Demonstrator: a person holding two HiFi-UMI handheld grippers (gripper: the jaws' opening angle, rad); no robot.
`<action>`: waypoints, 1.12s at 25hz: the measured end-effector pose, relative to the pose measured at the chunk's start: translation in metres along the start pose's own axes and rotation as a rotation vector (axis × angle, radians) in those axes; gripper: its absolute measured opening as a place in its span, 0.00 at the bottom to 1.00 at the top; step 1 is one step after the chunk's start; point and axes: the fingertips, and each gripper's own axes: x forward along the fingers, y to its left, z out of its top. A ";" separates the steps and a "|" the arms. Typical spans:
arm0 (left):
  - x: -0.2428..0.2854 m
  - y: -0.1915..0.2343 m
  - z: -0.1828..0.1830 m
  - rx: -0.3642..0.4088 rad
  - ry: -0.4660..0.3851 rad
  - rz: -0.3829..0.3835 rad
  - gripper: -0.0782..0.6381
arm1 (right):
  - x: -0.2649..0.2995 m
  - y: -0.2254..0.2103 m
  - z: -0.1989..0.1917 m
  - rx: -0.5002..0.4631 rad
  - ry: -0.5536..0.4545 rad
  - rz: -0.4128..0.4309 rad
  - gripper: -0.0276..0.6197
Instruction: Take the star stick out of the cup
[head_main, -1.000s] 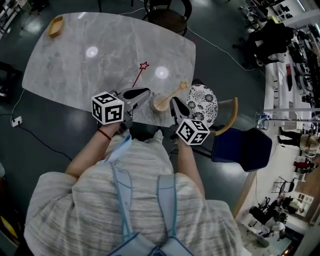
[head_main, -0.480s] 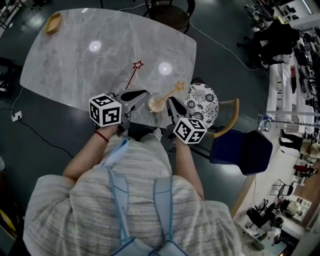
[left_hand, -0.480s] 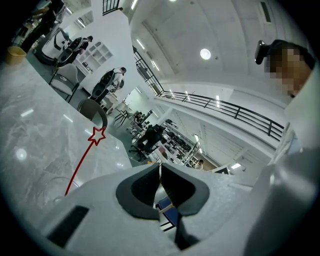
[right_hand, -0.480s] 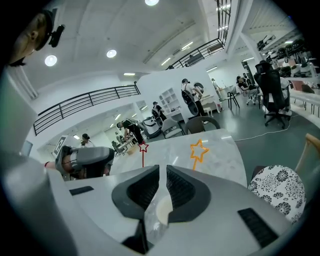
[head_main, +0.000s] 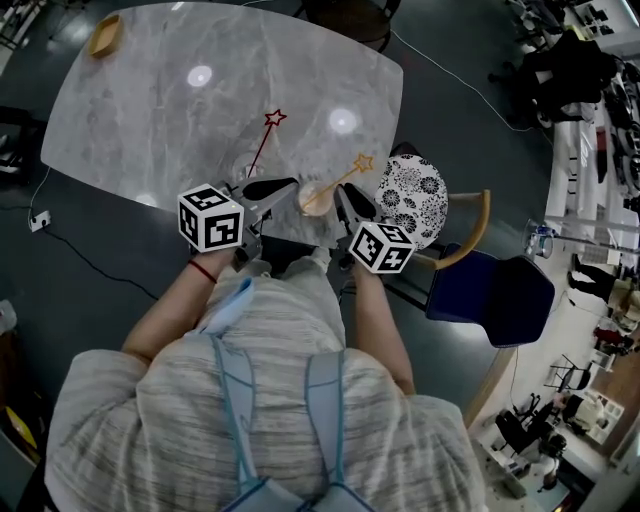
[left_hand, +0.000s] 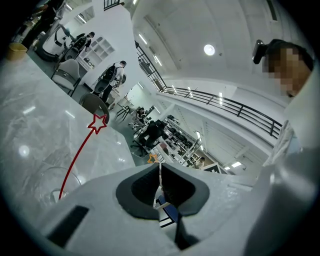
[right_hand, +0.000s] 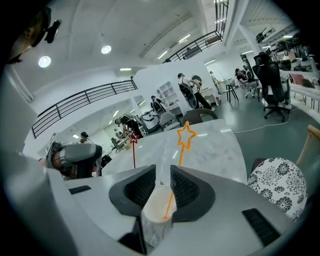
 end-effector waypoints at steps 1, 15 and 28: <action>0.000 0.000 -0.001 -0.001 0.003 0.001 0.14 | 0.001 -0.002 -0.001 0.009 0.007 0.002 0.14; -0.001 -0.001 -0.004 -0.004 0.004 0.008 0.14 | 0.022 -0.023 -0.011 0.023 0.046 -0.026 0.16; 0.002 -0.003 -0.007 -0.006 0.012 0.001 0.14 | 0.033 -0.028 -0.016 0.041 0.048 -0.043 0.16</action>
